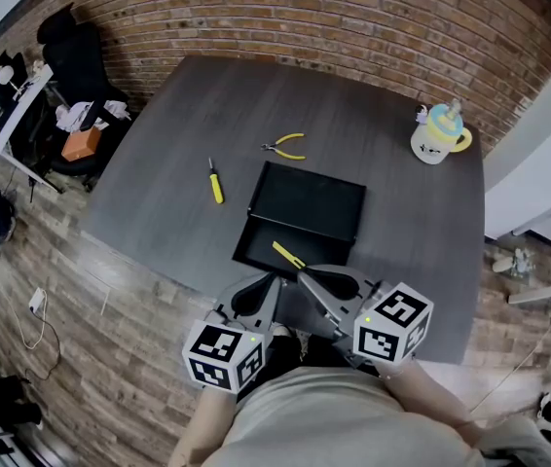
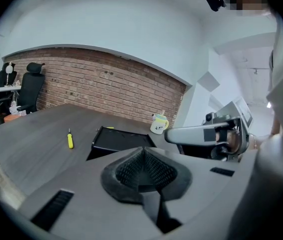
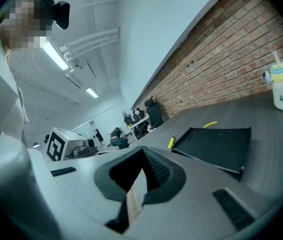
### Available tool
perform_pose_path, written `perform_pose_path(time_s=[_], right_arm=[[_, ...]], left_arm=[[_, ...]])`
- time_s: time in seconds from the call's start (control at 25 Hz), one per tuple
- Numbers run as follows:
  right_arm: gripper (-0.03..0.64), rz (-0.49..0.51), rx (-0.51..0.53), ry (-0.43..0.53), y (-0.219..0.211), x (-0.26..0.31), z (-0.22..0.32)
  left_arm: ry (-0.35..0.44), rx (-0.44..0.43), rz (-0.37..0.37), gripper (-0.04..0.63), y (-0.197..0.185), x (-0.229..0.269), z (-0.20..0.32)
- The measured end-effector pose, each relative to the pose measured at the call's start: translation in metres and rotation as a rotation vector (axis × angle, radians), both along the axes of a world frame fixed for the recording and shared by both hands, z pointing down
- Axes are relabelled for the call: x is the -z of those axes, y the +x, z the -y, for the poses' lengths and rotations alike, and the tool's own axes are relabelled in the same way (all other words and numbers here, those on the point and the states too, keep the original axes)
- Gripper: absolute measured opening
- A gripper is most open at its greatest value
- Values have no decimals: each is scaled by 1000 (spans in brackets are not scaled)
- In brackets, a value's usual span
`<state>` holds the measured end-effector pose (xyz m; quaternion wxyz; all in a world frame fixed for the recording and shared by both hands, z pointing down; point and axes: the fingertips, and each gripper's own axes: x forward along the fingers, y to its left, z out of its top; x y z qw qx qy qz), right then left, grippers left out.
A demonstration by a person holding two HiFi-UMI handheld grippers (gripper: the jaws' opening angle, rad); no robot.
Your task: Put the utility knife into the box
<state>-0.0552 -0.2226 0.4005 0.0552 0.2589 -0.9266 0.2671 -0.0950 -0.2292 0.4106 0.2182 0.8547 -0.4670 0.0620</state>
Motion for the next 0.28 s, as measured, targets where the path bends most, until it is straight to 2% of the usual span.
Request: perform_pose_path(time_s=[0.28], right_arm=[[6,4,8,-3,0,0,0]], left_arm=[[-9,-2,2,21,0,-2,0]])
